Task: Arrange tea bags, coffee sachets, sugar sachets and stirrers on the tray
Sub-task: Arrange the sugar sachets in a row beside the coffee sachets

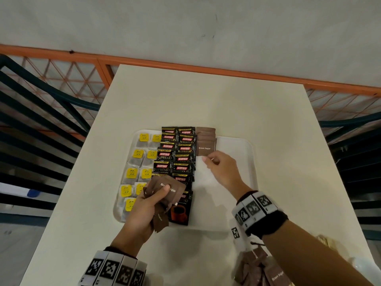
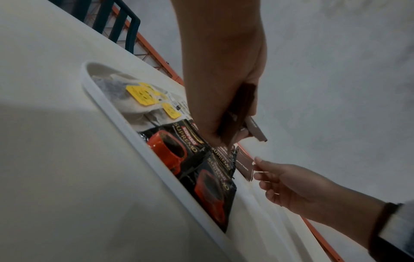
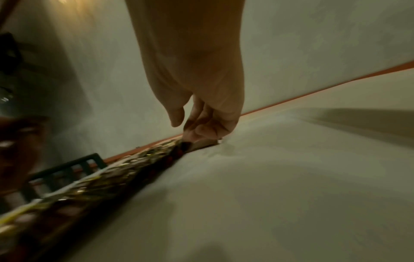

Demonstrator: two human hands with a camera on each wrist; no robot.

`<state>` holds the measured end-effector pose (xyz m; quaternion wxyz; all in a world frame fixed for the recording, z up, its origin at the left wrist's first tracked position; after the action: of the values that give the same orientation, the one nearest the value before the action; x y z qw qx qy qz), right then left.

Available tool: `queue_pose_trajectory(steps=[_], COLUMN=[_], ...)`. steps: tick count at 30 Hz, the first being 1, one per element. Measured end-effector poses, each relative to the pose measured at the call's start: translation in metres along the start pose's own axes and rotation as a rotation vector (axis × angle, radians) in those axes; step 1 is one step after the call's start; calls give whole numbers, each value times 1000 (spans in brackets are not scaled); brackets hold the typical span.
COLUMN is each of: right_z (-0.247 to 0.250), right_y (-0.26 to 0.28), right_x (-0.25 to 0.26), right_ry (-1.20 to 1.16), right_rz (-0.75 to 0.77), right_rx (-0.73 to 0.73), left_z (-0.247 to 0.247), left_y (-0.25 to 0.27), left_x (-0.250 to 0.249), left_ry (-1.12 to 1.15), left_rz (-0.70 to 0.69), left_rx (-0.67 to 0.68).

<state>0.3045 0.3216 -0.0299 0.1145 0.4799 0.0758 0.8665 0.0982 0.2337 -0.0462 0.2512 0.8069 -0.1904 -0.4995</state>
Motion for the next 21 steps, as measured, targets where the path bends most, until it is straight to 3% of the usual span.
queue_pose_trajectory(steps=[4,6,12,15,21], right_z=[-51,-66,-69,-68,-46], right_y=[49,70,89,89,71], right_x=[12,16,24,29,15], right_ry=[-25,-112,-529,-518,-508], right_rz=[-26,-41,-161,-68,-99], right_rx=[426,543,479,448,294], left_z=[-3,-5,-3,-3,2], left_y=[1,2,7,9,11], left_x=[-2,-2,-6,-3,4], left_ry=[24,22,-14,-13,-31], left_rz=[-21,-26,-51,-32,23], left_rx=[-4,4,-26,-31,-24])
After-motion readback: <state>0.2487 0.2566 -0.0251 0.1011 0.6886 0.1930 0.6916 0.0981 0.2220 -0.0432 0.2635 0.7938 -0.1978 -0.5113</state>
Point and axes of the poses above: each hand's wrist, its own y-axis away from the middle knuckle, its own z-axis out of the back of the hand, x = y × z, the point moved 9 cm from there along -y, towards the middle knuckle, and after that the axes turned 4 degrees about -y, right-handed, at the moved point
